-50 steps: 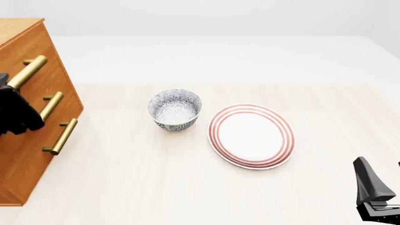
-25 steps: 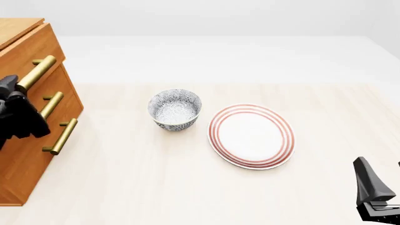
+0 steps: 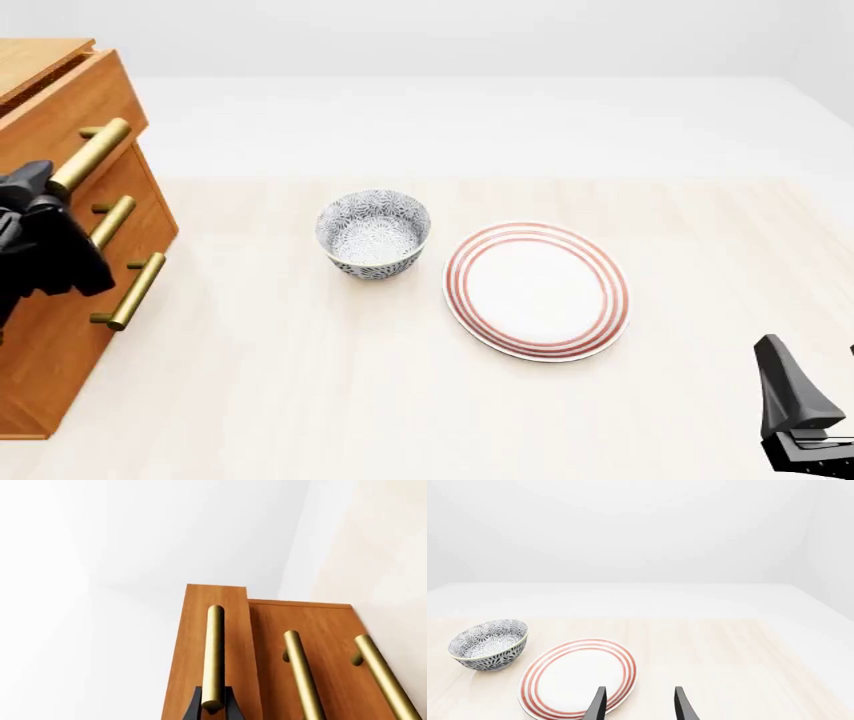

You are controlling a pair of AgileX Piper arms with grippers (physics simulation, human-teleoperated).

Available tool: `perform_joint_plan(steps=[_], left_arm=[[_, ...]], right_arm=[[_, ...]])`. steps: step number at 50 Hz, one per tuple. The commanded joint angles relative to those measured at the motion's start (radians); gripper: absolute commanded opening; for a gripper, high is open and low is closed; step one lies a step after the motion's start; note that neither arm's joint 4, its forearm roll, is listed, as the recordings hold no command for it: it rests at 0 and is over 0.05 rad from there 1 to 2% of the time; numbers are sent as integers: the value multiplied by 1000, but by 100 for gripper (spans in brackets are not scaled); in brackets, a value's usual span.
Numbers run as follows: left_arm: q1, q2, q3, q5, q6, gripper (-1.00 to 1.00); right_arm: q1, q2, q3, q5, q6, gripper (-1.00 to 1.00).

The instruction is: Open the top drawer of the cabinet.

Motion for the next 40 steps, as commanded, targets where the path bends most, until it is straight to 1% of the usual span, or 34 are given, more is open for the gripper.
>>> perform_joint_plan(steps=[1,6,14,20,31,40], left_arm=[[-74,4,3,23,-5,-100],[-88,18,15,2,-7,-100],[-119,-4,6,28,-14,-100],[-154,-34,21,22,9,-100],[-215,-58,9,27,19,-100],[-234,-63,5,33,18,-100]], right_arm=[[0,0,0,0,0,100],[0,0,0,0,0,100],[0,0,0,0,0,100],[0,0,0,0,0,100],[0,0,0,0,0,100],[0,0,0,0,0,100]])
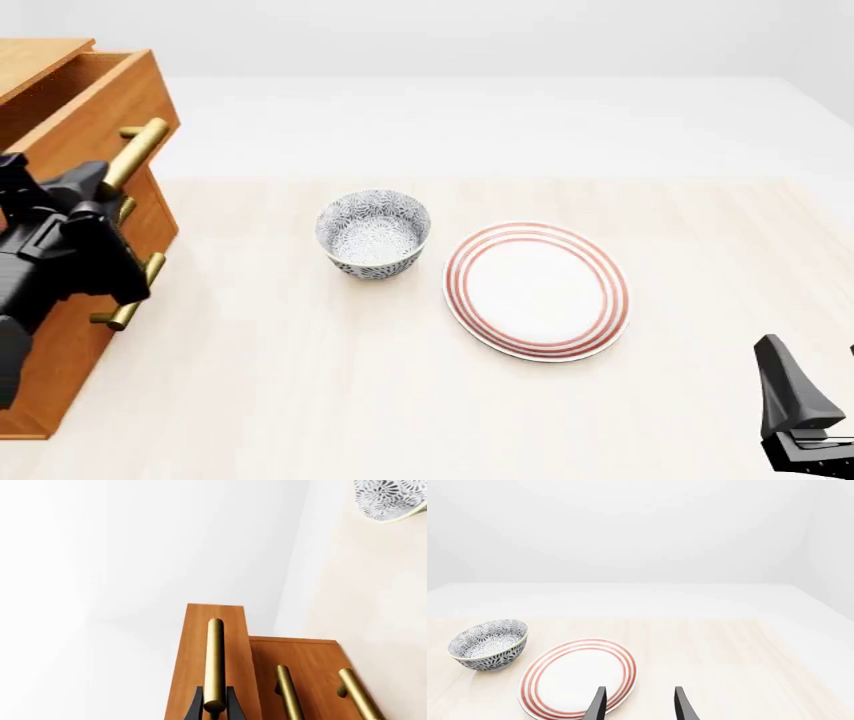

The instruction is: Open the top drawer of the cabinet.

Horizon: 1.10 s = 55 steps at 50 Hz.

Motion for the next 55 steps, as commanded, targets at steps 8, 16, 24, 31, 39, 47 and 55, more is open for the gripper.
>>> perform_joint_plan(steps=[8,16,24,31,39,47,55], left_arm=[[-97,-20,-3,-10,6,-100],[-110,-44,-7,8,0,-100],[-125,-61,5,8,4,-100],[-141,-101,21,20,-1,-100],[-152,-120,41,9,5,100],[-172,-154,47,37,-4,100],[-188,-168,69,37,0,100]], right_arm=[[0,0,0,0,0,100],[0,0,0,0,0,100],[0,0,0,0,0,100],[0,0,0,0,0,100],[0,0,0,0,0,100],[0,0,0,0,0,100],[0,0,0,0,0,100]])
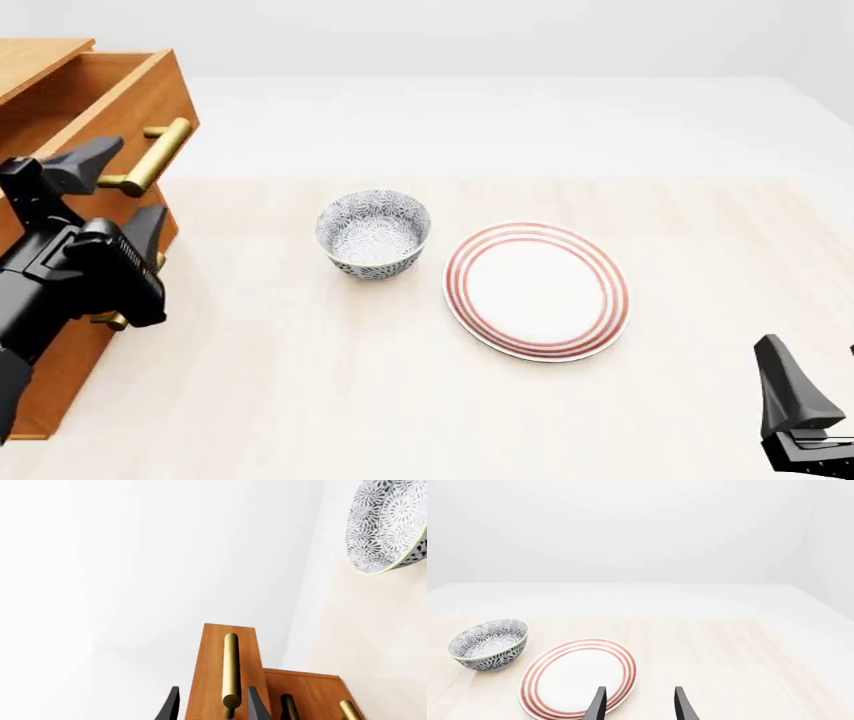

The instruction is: Open the top drawer of the cabinet.

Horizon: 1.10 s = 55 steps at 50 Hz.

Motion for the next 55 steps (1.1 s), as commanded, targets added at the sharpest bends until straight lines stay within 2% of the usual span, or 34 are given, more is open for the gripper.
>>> perform_joint_plan(steps=[1,13,19,27,29,30,33,34,36,39,41,42,44,45,48,49,52,55], left_arm=[[-29,-32,24,7,1,100],[-74,-69,-2,69,-29,100],[-90,-114,-20,135,-71,100],[-98,-207,-87,301,-200,100],[-98,-217,-84,302,-200,100],[-97,-231,-102,337,-231,100],[-80,-255,-107,361,-247,100],[-92,-263,-136,402,-289,100],[-79,-278,-141,423,-299,100],[-80,-293,-189,501,-368,100],[-87,-291,-203,519,-383,100],[-80,-309,-216,548,-419,100],[-72,-314,-226,570,-432,100],[-85,-306,-270,618,-481,100],[-78,-312,-318,678,-543,100],[-78,-312,-318,678,-543,100],[-61,-326,-363,739,-610,100],[-49,-335,-379,774,-629,100]], right_arm=[[0,0,0,0,0,100],[0,0,0,0,0,100],[0,0,0,0,0,100],[0,0,0,0,0,100],[0,0,0,0,0,100],[0,0,0,0,0,100],[0,0,0,0,0,100],[0,0,0,0,0,100],[0,0,0,0,0,100],[0,0,0,0,0,100],[0,0,0,0,0,100],[0,0,0,0,0,100],[0,0,0,0,0,100],[0,0,0,0,0,100],[0,0,0,0,0,100],[0,0,0,0,0,100],[0,0,0,0,0,100],[0,0,0,0,0,100]])
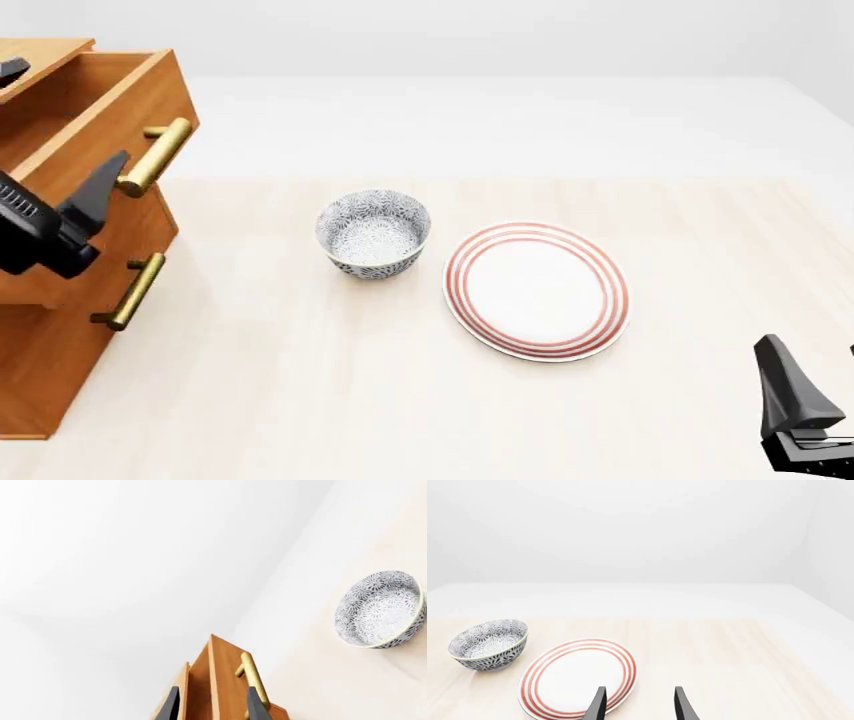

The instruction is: Open the top drawer of the cabinet.

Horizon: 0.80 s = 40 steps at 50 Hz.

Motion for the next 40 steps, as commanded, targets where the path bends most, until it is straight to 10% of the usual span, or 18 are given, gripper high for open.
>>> perform_joint_plan(steps=[1,40], left_arm=[[20,-29,-148,210,-195,100],[76,91,-511,676,-733,100]], right_arm=[[0,0,0,0,0,100],[0,0,0,0,0,100]])
